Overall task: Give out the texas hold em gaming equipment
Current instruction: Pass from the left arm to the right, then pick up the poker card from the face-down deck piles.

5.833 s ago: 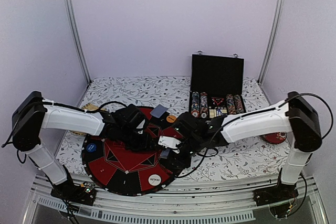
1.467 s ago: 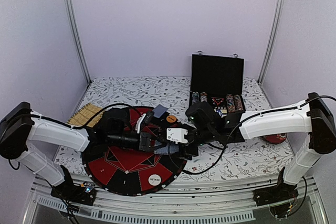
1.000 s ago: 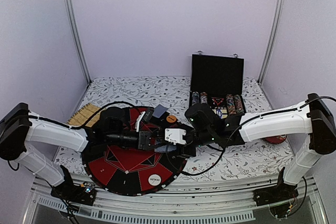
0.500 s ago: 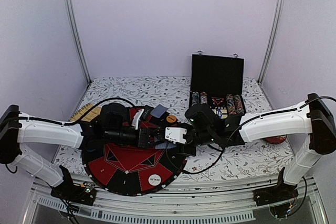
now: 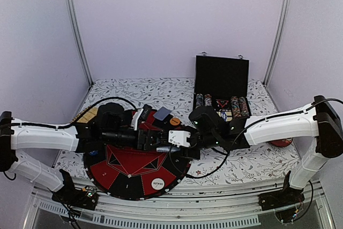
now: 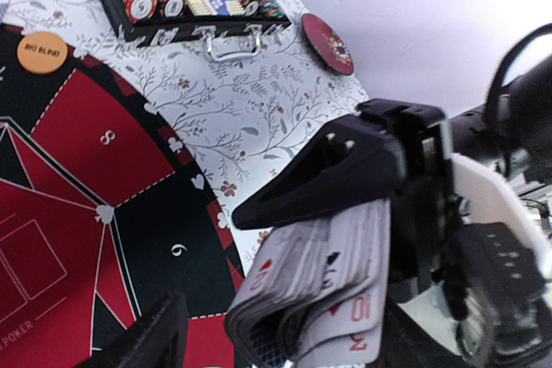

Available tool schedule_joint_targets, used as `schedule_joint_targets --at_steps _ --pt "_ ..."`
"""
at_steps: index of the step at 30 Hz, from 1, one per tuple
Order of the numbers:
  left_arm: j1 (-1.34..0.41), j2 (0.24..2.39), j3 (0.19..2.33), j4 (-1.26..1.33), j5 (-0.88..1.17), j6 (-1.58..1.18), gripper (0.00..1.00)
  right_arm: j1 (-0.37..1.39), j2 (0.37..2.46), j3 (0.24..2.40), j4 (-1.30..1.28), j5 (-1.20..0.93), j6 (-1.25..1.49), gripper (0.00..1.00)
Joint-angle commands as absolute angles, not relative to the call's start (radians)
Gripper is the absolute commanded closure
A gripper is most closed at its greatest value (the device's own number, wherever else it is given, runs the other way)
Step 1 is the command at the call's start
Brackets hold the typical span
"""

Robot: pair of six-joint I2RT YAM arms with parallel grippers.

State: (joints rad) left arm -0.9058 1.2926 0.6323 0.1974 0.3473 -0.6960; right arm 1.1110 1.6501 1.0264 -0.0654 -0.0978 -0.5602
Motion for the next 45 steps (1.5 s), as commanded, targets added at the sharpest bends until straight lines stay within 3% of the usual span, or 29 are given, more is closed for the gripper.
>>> schedule_joint_targets --at_steps 1,5,8,10,15,18,23,27,40,45 --pt "-0.908 1.234 0.631 0.196 0.351 -0.659 0.27 1.095 1.632 1.024 -0.047 -0.146 -0.532 0.51" --pt "-0.908 1.191 0.622 0.132 0.308 -0.641 0.31 1.083 1.637 1.036 -0.068 -0.179 -0.522 0.51" --pt "-0.908 1.177 0.623 0.101 0.286 -0.619 0.53 1.085 1.642 1.046 -0.079 -0.188 -0.519 0.51" --pt "-0.911 1.182 0.627 0.101 0.292 -0.607 0.61 1.085 1.644 1.046 -0.078 -0.189 -0.518 0.51" --pt "-0.919 1.214 0.647 0.115 0.318 -0.588 0.65 1.085 1.644 1.048 -0.079 -0.186 -0.518 0.52" --pt "-0.919 1.227 0.653 0.12 0.331 -0.586 0.77 1.085 1.644 1.049 -0.078 -0.183 -0.52 0.52" --pt "-0.922 1.21 0.647 0.133 0.348 -0.589 0.85 1.083 1.644 1.046 -0.08 -0.18 -0.52 0.52" --pt "-0.923 1.194 0.64 0.139 0.359 -0.587 1.0 1.081 1.644 1.047 -0.078 -0.181 -0.52 0.52" --pt "-0.907 0.939 0.516 0.112 0.294 -0.717 1.0 1.023 1.621 0.999 -0.059 -0.178 -0.521 0.54" --pt "-0.821 0.799 0.477 -0.207 0.247 -0.946 1.0 0.993 1.621 0.997 -0.069 -0.145 -0.521 0.54"
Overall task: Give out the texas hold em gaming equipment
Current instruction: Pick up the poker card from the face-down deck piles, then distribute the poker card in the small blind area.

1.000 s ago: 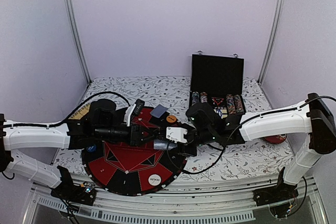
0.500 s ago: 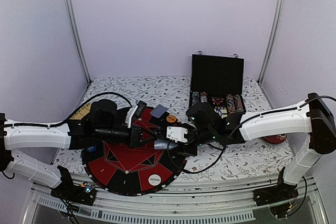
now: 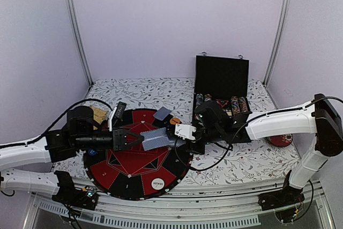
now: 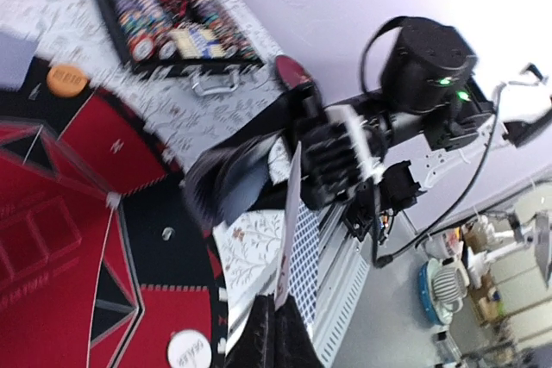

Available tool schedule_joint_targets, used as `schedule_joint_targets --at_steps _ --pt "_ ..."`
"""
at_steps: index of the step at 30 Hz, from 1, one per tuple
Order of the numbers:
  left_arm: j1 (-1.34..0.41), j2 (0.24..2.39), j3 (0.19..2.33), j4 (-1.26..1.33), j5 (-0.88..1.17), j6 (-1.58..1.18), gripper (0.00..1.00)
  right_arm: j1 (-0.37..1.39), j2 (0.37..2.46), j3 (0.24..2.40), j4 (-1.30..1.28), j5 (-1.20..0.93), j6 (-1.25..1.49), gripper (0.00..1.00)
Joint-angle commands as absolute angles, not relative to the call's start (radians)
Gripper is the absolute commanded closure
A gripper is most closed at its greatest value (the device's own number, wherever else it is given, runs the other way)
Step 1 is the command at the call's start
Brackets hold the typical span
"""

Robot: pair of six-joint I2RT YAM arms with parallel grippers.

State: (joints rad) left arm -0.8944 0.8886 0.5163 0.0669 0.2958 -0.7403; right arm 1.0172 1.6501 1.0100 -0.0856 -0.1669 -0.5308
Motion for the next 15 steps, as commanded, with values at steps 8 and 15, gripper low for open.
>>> schedule_joint_targets --at_steps 8,15 --pt "-0.54 0.423 0.394 -0.859 0.247 -1.139 1.0 0.986 1.588 0.996 -0.074 -0.112 -0.534 0.54" --pt "-0.446 0.647 0.482 -0.983 0.22 -0.966 1.0 0.986 1.603 0.999 -0.031 -0.141 -0.543 0.54"
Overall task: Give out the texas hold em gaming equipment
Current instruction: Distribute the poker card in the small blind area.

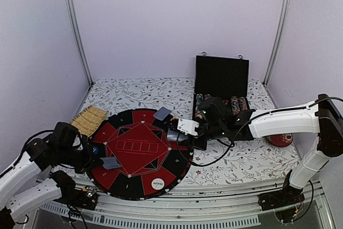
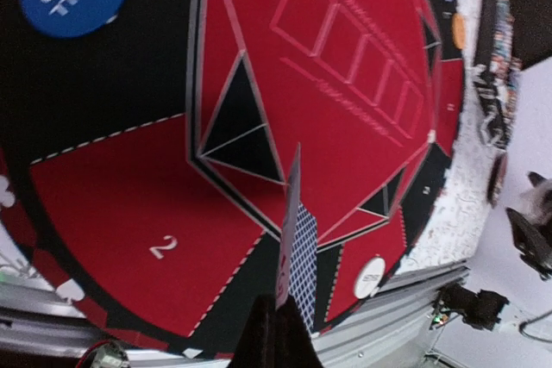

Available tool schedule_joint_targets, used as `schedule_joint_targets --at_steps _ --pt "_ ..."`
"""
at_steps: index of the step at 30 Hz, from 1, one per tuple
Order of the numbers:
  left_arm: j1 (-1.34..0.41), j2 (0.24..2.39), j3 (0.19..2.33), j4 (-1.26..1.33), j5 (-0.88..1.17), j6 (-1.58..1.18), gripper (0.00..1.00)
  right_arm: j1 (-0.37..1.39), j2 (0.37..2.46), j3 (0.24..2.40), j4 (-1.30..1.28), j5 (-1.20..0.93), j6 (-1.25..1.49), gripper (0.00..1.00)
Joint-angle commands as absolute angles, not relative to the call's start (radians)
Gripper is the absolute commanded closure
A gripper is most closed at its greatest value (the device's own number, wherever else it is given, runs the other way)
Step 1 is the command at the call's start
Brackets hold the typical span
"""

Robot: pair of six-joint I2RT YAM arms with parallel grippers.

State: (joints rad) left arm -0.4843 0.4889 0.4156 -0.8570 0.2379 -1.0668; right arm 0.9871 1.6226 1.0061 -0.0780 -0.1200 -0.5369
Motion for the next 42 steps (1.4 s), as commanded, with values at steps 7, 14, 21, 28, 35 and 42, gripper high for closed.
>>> schedule_joint_targets --at_steps 7,14,21,28,35,42 --pt "-0.365 0.914 0.582 -0.993 0.224 -0.832 1.0 0.984 1.588 0.95 0.046 -0.17 -0.54 0.54" --pt "-0.372 0.914 0.624 -1.074 0.136 -0.904 1.0 0.985 1.58 0.928 0.082 -0.206 -0.539 0.54" --pt "-0.4 1.052 0.808 -1.258 -0.038 -0.863 1.0 0.983 1.556 0.918 0.092 -0.222 -0.546 0.54" --pt "-0.377 1.135 0.791 -1.214 -0.034 -0.769 1.0 0.983 1.536 0.909 0.093 -0.215 -0.548 0.54" --pt "-0.356 1.136 0.8 -1.14 -0.011 -0.715 1.0 0.983 1.531 0.91 0.092 -0.225 -0.548 0.54" --pt "-0.301 1.17 0.771 -1.169 -0.018 -0.636 1.0 0.983 1.532 0.914 0.091 -0.231 -0.549 0.54"
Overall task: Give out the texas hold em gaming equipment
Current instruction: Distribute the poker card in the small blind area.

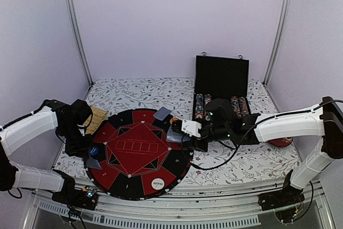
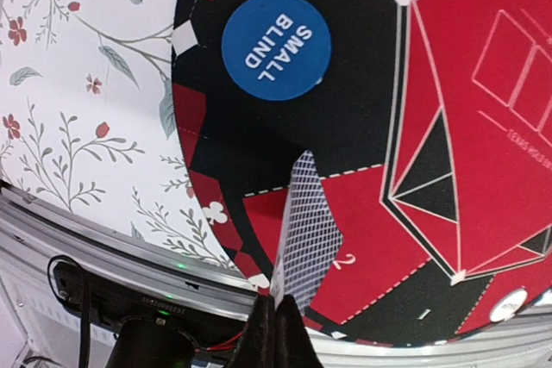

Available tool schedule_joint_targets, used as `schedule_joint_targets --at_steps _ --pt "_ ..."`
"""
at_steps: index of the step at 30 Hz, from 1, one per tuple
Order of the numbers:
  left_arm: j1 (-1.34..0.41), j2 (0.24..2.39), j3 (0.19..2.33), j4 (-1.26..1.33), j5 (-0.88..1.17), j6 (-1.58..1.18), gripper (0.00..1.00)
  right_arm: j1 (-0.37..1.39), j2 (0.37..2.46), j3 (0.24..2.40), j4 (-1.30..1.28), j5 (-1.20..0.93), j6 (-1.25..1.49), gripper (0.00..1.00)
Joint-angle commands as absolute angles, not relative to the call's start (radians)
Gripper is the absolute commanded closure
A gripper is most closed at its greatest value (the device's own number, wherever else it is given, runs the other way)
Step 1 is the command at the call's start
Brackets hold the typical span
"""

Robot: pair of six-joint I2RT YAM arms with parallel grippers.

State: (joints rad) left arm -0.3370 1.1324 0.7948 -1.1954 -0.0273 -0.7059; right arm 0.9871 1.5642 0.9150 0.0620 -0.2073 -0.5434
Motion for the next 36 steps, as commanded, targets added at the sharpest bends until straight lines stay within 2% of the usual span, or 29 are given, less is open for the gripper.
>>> schedule_joint_targets --at_steps 1,9,18,24,28,36 --pt "-0.299 1.183 0.77 -1.161 -0.017 -0.629 1.0 0.982 1.534 0.916 0.088 -0.232 -0.551 0.54" --pt "-0.26 1.222 0.751 -1.077 0.006 -0.591 1.0 0.984 1.532 0.916 0.08 -0.232 -0.549 0.55" --pt "-0.208 1.224 0.74 -1.098 -0.024 -0.583 1.0 0.983 1.532 0.92 0.075 -0.233 -0.549 0.55" --pt "-0.21 1.239 0.767 -1.152 -0.035 -0.597 0.86 0.984 1.529 0.921 0.073 -0.231 -0.549 0.55" --pt "-0.21 1.196 0.802 -1.212 -0.074 -0.626 0.71 0.983 1.527 0.92 0.073 -0.234 -0.549 0.54" --pt "-0.231 1.098 0.857 -1.249 -0.066 -0.654 0.66 0.984 1.539 0.934 0.062 -0.234 -0.554 0.54"
